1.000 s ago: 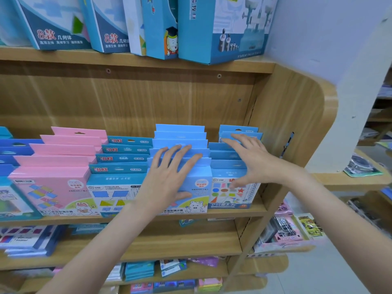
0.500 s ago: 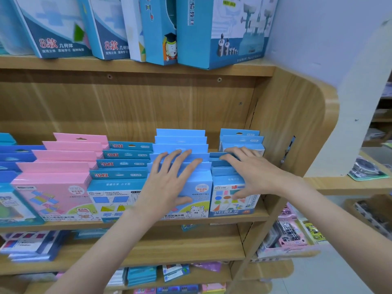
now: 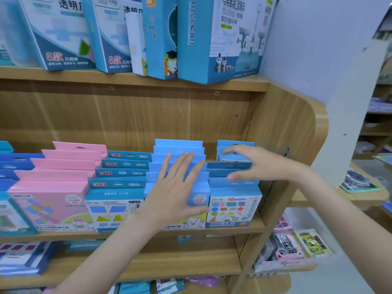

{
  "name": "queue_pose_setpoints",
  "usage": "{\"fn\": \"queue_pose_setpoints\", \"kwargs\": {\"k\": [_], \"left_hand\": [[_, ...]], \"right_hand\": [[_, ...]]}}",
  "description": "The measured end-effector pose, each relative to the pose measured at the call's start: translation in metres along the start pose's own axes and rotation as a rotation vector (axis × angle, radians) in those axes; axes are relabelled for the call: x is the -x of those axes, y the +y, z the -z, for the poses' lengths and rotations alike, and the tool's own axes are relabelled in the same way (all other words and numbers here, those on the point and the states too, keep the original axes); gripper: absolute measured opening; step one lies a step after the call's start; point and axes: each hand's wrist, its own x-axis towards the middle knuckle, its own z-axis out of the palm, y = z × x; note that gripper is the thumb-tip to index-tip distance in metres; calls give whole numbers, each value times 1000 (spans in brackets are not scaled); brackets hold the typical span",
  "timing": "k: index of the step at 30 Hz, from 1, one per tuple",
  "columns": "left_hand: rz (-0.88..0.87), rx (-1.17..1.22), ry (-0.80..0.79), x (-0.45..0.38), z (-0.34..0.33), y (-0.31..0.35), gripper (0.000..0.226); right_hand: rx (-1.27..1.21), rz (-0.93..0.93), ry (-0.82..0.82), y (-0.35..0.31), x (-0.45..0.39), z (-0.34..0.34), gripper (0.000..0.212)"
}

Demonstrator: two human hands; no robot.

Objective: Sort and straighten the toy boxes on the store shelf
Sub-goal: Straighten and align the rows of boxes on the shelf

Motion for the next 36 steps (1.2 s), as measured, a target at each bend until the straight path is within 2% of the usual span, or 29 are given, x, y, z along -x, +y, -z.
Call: {"fn": "queue_pose_setpoints", "kwargs": {"k": [2, 4, 6, 9, 11, 15, 22, 29, 31, 34, 36], "left_hand": [[-34, -14, -17, -11, -3, 9, 92], [-54, -27, -39, -19, -9, 13, 89], [-60, -26, -45, -24, -13, 13, 83], [-90, -18, -11, -22, -19, 12, 71], [-98, -31, 7, -21, -21, 12, 68], [-90, -43, 30, -19, -21, 13, 65], [-88, -83, 44, -20, -23, 12, 64], [-81, -96, 36, -19, -23, 12, 62], [-80, -96, 32, -20, -24, 12, 61], [-75, -87, 26, -19, -24, 13, 61], [-71, -79, 21, -19, -24, 13, 61]], "right_hand": [[2, -18, 190, 6, -16, 16, 49], [98, -108, 244, 16, -45, 25, 48], [185, -252, 101, 30, -78, 28, 58], [307, -411, -212, 46, -110, 27, 70], [367, -421, -343, 50, -122, 26, 64], [406, -367, -473, 52, -134, 33, 46], [236, -296, -609, 40, -141, 31, 32], [202, -224, -560, 23, -140, 22, 32], [158, -216, -522, 28, -135, 20, 37], [120, -179, -377, 35, -123, 18, 53], [50, -145, -261, 36, -114, 17, 53]]}}
